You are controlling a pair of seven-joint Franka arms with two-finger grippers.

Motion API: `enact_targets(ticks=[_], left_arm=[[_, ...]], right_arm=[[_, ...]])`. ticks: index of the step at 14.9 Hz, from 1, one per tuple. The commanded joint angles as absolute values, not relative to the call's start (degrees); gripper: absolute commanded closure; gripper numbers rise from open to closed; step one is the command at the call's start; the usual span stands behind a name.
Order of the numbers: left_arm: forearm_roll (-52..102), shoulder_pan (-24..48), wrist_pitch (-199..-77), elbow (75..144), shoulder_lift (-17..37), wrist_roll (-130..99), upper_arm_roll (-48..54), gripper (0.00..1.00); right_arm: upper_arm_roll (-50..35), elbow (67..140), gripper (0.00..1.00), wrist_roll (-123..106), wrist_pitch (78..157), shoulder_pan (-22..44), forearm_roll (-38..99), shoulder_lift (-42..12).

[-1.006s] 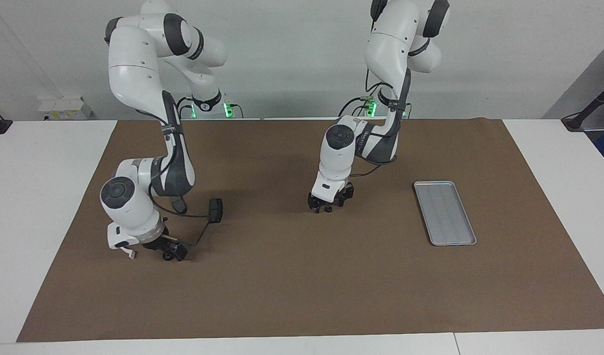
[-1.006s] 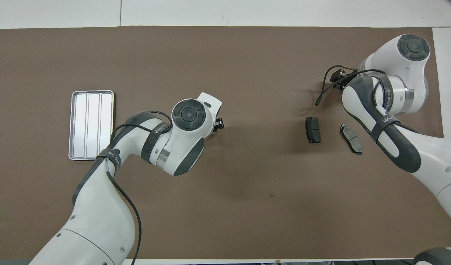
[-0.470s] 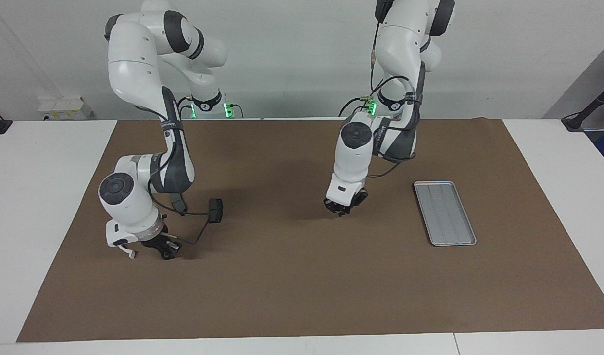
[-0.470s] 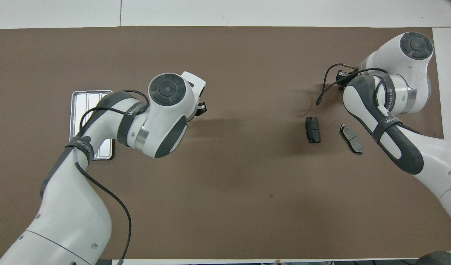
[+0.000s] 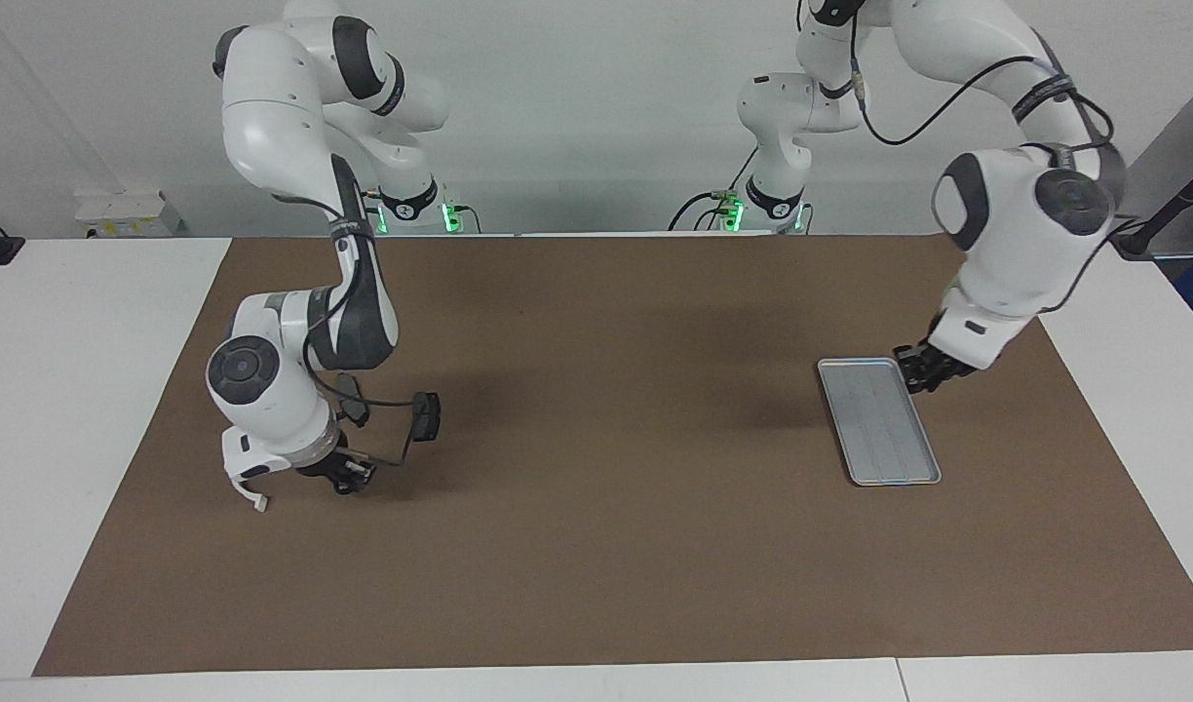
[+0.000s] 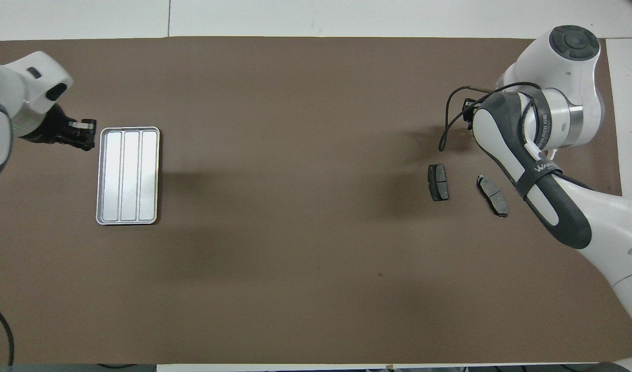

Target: Pick bearing gear from pile to tray

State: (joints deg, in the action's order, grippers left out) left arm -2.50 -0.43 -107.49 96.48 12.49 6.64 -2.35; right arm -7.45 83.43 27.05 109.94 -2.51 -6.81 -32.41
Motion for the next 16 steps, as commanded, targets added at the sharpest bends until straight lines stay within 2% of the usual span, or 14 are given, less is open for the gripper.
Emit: enact_targets(ticks=[1,4,6,8,11,14,16], left_arm=[[-0.80,-6.05,-112.38,104.64,9.77,17.82,-1.23,1.00],[-0.70,-5.98,-123.97,118.69,4.85,17.32,-1.23,1.00],[-0.62,-4.66,-130.66,125.30,3.61,13.65,-1.23,1.00],[-0.62,-1.68,-132.71,127.00,3.60,9.25,-1.23,1.00],[-0.62,-1.14,-133.42,129.02,3.34,8.26,-1.23,1.00],[-0.62,-0.53,-137.54,130.43,4.04,7.21,-1.23,1.00],[-0.62,-0.35,-137.81,130.52,4.39,7.12,-1.23,1.00]], right_arm=[[-7.73,80.16,1.00,32.23,101.28,3.31,-5.63,-28.14],[-7.82,76.57,1.00,46.61,96.07,11.40,-3.45,-27.25],[-7.82,76.46,1.00,58.47,98.16,17.11,-0.63,-27.42],[-8.00,77.95,1.00,68.33,103.77,21.08,1.39,-27.25],[-7.91,81.20,1.00,75.92,110.28,24.95,1.85,-28.56],[-7.73,82.44,1.00,82.26,117.93,29.17,-0.25,-33.12],[-7.73,82.62,1.00,83.84,121.36,29.62,-1.05,-35.49]])
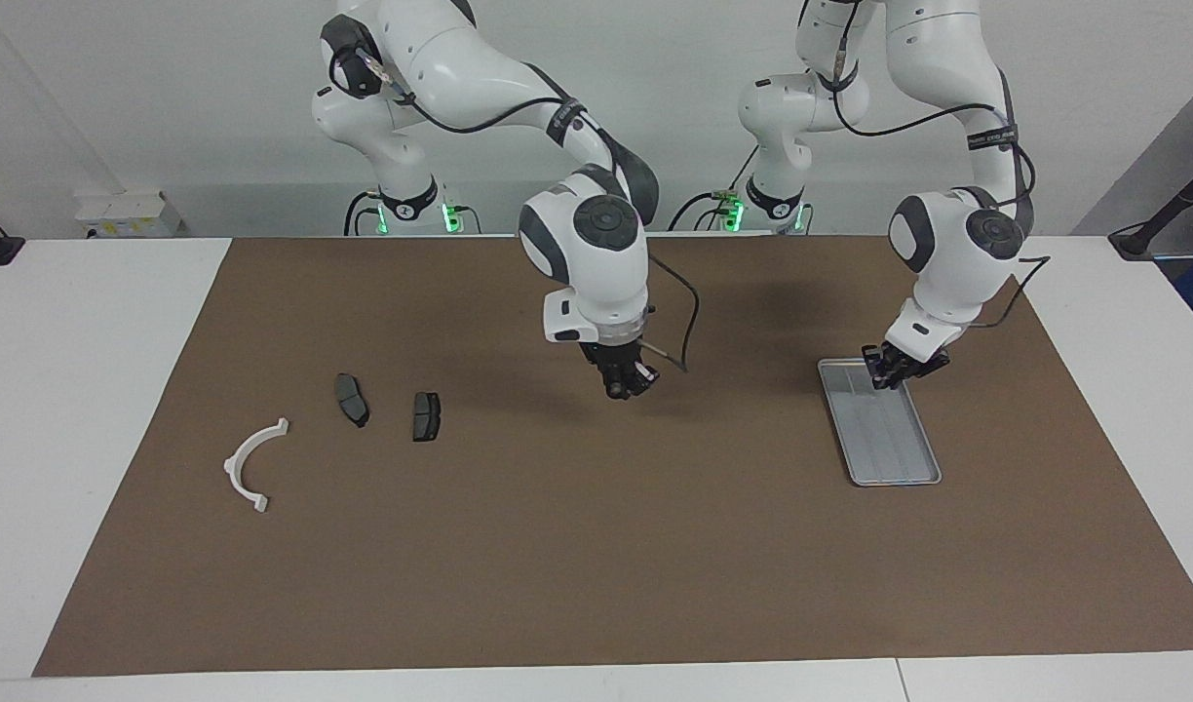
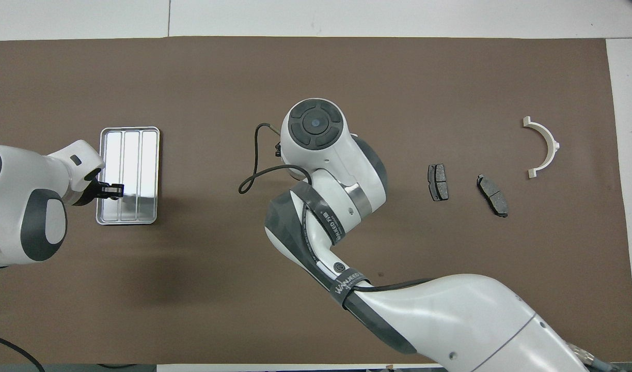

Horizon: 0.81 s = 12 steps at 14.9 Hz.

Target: Pick bearing gear from pile to tray

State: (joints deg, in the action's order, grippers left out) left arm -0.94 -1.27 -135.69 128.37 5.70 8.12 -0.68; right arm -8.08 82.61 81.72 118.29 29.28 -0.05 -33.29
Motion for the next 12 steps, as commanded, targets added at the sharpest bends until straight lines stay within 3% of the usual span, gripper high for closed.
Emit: enact_targets(ticks=[1,7,8,9,10,11,12], left_arm=[[-0.62,-0.35,-137.81,130.87,4.57,7.12,-1.23,1.00],[-0.62,1.23,-140.98,132.10,6.24,4.57,-1.23,1.00],[-0.62,1.23,-140.98,132.10,6.24,4.57,-1.23,1.00],[-0.62,1.23,-140.98,132.10,6.33,4.57,-1.23,1.00],[-0.70,1.23,-140.98,132.10,6.50,4.66,-1.23,1.00],[-0.70,1.23,-140.63,131.66,6.59,5.01,-1.23,1.00],[-0.70,1.14,-140.02,131.23,6.68,5.53,-1.23,0.45]], right_arm=[[-7.73,82.70,1.00,84.20,122.94,30.14,-1.58,-36.38],[-7.65,88.85,1.00,84.29,132.53,30.32,-1.85,-36.92],[-7.65,88.94,0.81,84.29,132.63,30.15,-1.85,-36.83],[-7.56,88.95,0.35,84.29,132.19,30.15,-1.85,-36.83],[-7.47,88.42,0.00,84.29,131.32,30.06,-1.85,-36.65],[-7.38,87.72,0.00,84.29,129.57,29.80,-1.76,-36.48],[-7.30,85.63,0.00,84.11,127.11,29.27,-1.67,-36.39]])
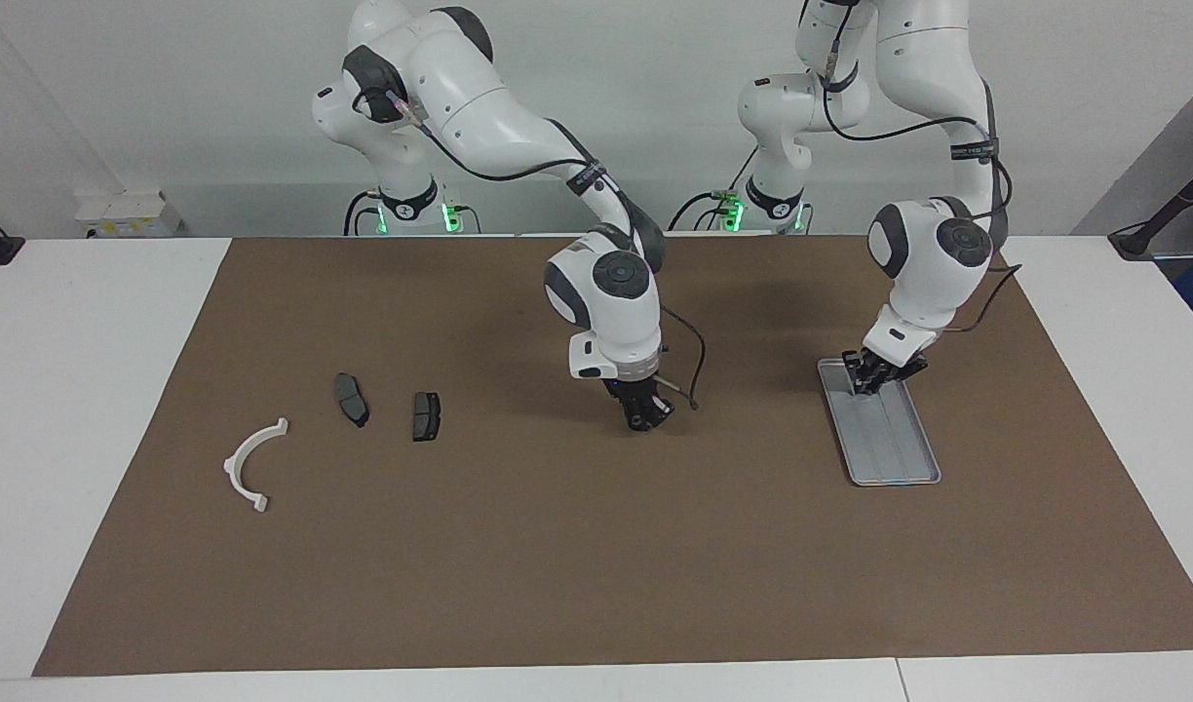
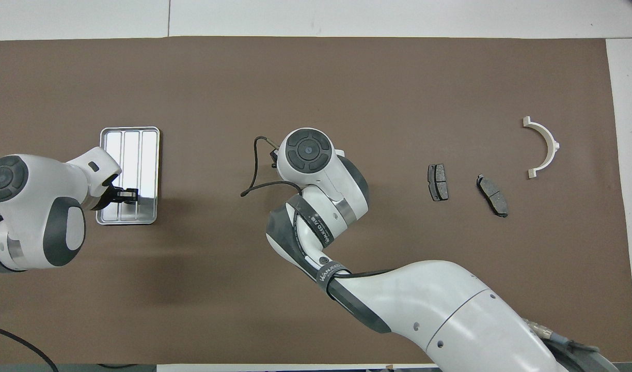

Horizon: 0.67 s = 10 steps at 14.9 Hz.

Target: Pick bearing gear from pile to tray

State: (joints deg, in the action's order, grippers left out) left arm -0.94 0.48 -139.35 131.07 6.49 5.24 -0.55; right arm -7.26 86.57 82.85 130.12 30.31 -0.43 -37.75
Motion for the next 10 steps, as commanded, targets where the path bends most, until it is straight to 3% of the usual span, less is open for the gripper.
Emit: enact_targets(ticks=[1,2,6,10], left_arm=[[-0.79,1.06,-139.14,130.26,6.68,6.15,-1.23,0.06],[-0.79,1.05,-136.35,128.34,6.59,6.67,-1.32,0.00],[-0.53,2.62,-117.98,111.57,6.68,2.49,-0.62,0.00],[-2.63,18.60,-116.20,106.36,8.44,-20.09,-0.97,0.00]], right_arm=[[-7.29,83.26,0.00,83.94,124.22,28.22,-1.76,-36.30],[-7.38,81.14,0.00,83.15,121.49,26.04,-1.76,-35.25],[-8.88,80.60,0.00,66.59,114.63,15.93,0.43,-28.93],[-8.88,80.77,0.00,51.53,110.57,9.77,1.14,-26.11]])
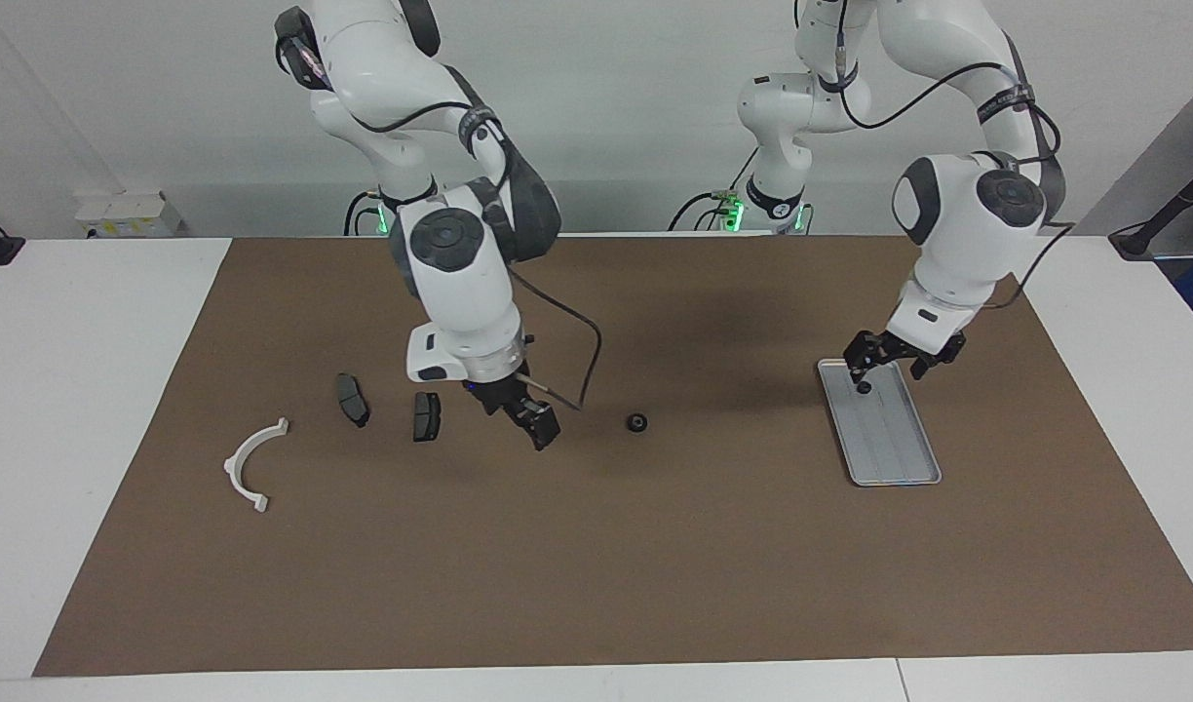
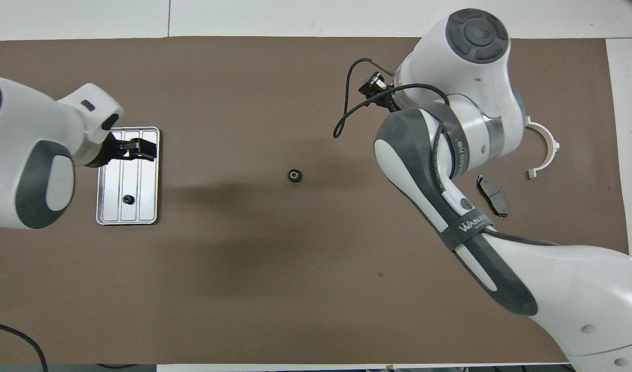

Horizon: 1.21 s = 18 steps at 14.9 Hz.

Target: Pick bearing gear from pile to tray

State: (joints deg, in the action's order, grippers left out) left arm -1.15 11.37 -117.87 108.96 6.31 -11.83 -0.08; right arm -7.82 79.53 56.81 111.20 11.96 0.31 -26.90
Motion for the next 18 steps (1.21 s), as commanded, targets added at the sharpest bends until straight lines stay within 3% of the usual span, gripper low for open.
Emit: enact_targets(ticks=[1,7,12,18], left_arm=[[-2.72,22.20,-116.37,105.91,8.79,-24.48,-0.88,0.00],[-1.67,33.30,-118.46,95.98,22.83,-32.95,-0.79,0.00],[-1.58,33.40,-127.95,97.29,26.01,-33.40,-0.70,0.00],[-0.53,34.28,-130.87,99.05,27.51,-33.57,-0.62,0.00]], right_arm=[[-8.88,80.77,0.00,48.81,109.70,8.54,1.14,-25.84],[-8.88,81.39,0.00,28.33,106.53,0.19,1.14,-25.22],[-8.44,82.09,0.00,20.94,106.17,-1.85,0.97,-24.35],[-4.84,94.47,0.00,6.25,108.64,-1.32,0.97,-10.40]])
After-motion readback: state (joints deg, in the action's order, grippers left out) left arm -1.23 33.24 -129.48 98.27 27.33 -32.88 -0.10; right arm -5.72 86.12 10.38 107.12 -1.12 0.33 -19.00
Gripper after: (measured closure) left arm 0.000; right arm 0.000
